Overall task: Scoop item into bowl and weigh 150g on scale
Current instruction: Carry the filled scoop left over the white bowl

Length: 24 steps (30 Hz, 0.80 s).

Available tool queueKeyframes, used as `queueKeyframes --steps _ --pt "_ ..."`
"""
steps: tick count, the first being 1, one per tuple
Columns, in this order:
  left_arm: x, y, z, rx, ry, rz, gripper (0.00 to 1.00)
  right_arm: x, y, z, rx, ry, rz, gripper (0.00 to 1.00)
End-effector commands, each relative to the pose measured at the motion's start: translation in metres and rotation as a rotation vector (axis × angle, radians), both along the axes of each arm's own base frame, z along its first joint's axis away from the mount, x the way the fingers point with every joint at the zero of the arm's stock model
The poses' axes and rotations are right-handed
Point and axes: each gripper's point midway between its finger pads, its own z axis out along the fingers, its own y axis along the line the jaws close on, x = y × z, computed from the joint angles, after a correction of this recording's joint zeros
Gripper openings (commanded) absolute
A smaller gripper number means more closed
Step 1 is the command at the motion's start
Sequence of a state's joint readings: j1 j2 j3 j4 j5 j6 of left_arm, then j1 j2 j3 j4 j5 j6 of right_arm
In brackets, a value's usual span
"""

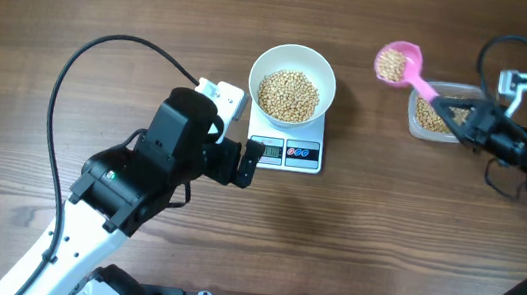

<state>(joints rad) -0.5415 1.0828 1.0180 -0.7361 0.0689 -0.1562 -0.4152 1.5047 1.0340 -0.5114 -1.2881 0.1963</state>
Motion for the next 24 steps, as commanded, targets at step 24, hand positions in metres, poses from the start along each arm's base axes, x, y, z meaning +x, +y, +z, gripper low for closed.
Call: queueKeyframes --steps 24 --pt "0.001 -0.001 0.002 -0.012 0.004 0.005 1.00 0.019 0.146 -0.041 -0.584 -0.231 0.183 0.04"
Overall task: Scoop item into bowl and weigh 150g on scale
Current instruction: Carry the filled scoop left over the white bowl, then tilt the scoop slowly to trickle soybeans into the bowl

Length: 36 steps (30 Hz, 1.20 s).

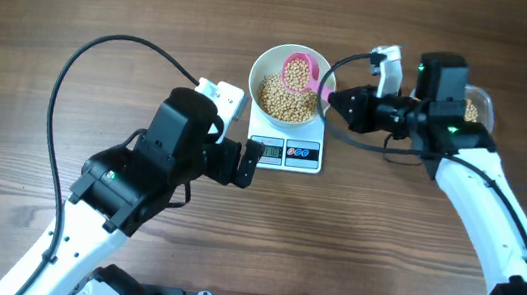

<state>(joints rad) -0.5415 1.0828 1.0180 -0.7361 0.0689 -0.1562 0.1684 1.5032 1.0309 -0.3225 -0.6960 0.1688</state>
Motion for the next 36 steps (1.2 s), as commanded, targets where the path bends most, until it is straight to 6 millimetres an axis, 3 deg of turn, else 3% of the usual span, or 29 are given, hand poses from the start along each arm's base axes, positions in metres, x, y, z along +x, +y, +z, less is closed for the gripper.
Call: queueKeyframes --steps 1,12,25,36 --pt "0.001 -0.001 0.002 -0.012 0.004 0.005 1.00 0.008 -0.004 0.006 -0.093 -0.115 -0.003 0.04" --pt "0.001 -0.001 0.002 -0.012 0.003 0.005 1.00 0.008 0.011 0.017 -0.170 -0.265 0.112 0.05" --pt "0.001 -0.001 0.002 -0.012 0.003 0.005 1.00 0.016 0.008 0.013 -0.304 -0.339 0.105 0.04" --pt "0.001 -0.001 0.002 -0.012 0.003 0.005 1.00 0.015 0.009 0.022 -0.327 -0.388 0.114 0.04"
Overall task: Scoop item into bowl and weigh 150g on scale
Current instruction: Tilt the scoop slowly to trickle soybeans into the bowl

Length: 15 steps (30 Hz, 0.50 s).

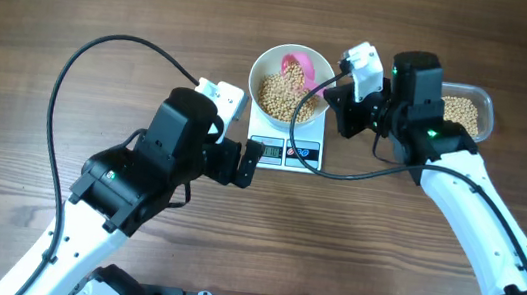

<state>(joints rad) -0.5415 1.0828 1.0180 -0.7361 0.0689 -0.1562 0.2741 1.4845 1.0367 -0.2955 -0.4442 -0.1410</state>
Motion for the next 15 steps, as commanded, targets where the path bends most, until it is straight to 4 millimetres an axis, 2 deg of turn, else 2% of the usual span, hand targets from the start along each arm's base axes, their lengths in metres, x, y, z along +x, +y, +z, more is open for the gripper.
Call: queueKeyframes --steps 1,3,15 --pt "0.0012 -0.0009 0.0016 -0.012 0.003 0.005 1.00 0.0068 -0.0028 0.0229 -0.035 -0.092 0.002 0.04" --pt "0.0012 -0.0009 0.0016 -0.012 0.003 0.005 1.00 0.0073 -0.0075 0.0190 -0.060 -0.084 -0.018 0.04" --pt "0.0012 -0.0009 0.0016 -0.012 0.003 0.005 1.00 0.0043 -0.0015 0.0218 -0.028 -0.079 0.009 0.04"
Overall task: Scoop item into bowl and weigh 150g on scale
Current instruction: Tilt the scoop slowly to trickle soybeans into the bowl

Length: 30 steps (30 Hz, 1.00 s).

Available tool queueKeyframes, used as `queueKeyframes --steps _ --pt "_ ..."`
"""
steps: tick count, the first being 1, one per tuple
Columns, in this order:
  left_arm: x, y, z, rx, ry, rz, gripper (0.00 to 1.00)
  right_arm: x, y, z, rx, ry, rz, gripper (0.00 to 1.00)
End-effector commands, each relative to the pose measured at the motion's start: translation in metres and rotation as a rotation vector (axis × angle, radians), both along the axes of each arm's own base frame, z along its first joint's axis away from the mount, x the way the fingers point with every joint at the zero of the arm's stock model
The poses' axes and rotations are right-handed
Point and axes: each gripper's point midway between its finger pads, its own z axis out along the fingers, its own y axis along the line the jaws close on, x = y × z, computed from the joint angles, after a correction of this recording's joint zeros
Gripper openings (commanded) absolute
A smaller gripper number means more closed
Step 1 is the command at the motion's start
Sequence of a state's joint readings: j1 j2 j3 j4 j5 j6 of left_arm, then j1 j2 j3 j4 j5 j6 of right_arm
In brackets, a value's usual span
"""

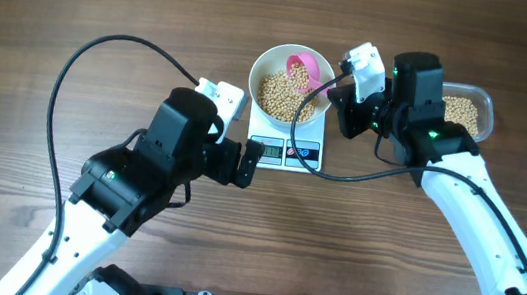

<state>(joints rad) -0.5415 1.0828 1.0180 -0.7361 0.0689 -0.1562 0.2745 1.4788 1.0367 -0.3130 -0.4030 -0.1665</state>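
Observation:
A white bowl (291,93) full of tan beans stands on a small white scale (288,149) whose display faces the table's front. A pink scoop (302,71) is tipped over the bowl's far right side, its handle running to my right gripper (336,98), which is shut on it at the bowl's right rim. To the right lies a clear container (467,112) holding more beans. My left gripper (246,164) hangs just left of the scale's display; its fingers look closed with nothing between them.
A black cable (98,97) loops across the left of the wooden table. The right arm's cable (341,172) hangs in front of the scale. A dark rail runs along the table's front edge.
The pink scoop has tilted a little further over the bowl. My right gripper and left arm stay where they were.
My right gripper first held the loaded scoop up left of the container at the far right. Then it was beside the bowl with the full scoop over the beans. After that the scoop was turned over, and now it stays tipped in the bowl.

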Motion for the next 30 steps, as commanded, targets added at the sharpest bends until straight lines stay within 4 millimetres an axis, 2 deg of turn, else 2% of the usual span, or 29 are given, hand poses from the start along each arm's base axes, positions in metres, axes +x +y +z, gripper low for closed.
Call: queueKeyframes --steps 1,30 --pt "0.0012 -0.0009 0.0016 -0.012 0.003 0.005 1.00 0.0036 0.0047 0.0245 0.013 -0.070 0.026 0.04" --pt "0.0012 -0.0009 0.0016 -0.012 0.003 0.005 1.00 0.0022 0.0064 0.0248 0.024 -0.063 0.032 0.04"
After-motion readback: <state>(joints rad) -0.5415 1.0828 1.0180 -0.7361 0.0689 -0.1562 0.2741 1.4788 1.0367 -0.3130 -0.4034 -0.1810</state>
